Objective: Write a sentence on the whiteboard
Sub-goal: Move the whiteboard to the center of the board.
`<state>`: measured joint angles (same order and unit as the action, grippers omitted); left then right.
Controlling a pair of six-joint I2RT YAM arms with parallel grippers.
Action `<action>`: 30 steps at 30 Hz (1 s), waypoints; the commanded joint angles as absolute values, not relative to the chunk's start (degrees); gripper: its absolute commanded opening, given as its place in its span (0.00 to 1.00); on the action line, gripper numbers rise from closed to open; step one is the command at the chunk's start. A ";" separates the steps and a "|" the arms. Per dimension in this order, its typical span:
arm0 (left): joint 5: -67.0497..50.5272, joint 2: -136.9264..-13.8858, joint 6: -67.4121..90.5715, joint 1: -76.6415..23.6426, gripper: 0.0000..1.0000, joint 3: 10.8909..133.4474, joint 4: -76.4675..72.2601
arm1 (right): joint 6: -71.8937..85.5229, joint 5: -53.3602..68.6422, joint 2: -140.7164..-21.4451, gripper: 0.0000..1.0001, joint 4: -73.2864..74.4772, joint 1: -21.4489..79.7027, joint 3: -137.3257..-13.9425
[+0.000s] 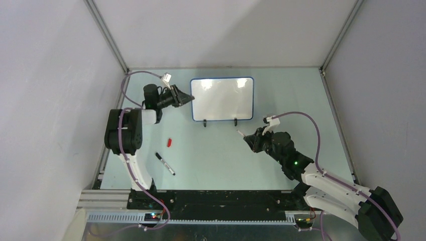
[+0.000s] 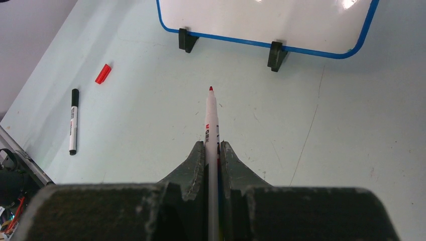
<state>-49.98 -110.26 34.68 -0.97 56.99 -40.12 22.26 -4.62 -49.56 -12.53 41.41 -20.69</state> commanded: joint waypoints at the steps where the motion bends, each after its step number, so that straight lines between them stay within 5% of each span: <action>1: -52.70 -105.69 34.85 -2.02 0.30 54.03 -42.39 | 22.22 -3.90 -48.45 0.00 -14.53 41.14 -20.77; 10: -52.44 -101.85 32.98 -3.20 0.30 50.18 -42.01 | 22.21 -3.87 -47.99 0.00 -14.08 41.14 -20.76; 16: -52.54 -105.08 32.07 -3.22 0.57 54.19 -40.20 | 22.08 -4.28 -47.73 0.00 -13.82 41.15 -20.76; 20: -51.88 -107.30 32.15 -3.24 0.60 58.30 -39.51 | 22.06 -4.44 -47.72 0.00 -13.87 41.13 -20.79; 23: -51.88 -109.01 31.10 -3.14 0.57 62.54 -36.17 | 21.96 -4.73 -47.95 0.00 -13.89 41.06 -20.75; 28: -53.62 -112.62 32.43 -3.15 0.31 67.25 -36.84 | 21.92 -4.72 -48.51 0.00 -14.09 41.03 -20.75; 30: -55.06 -113.66 34.80 -3.15 0.28 67.69 -39.97 | 21.96 -4.68 -48.67 0.00 -14.21 40.99 -20.74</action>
<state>-51.83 -111.59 32.77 -2.90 65.41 -36.29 22.26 -4.05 -48.64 -12.34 41.28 -20.69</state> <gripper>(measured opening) 0.311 0.136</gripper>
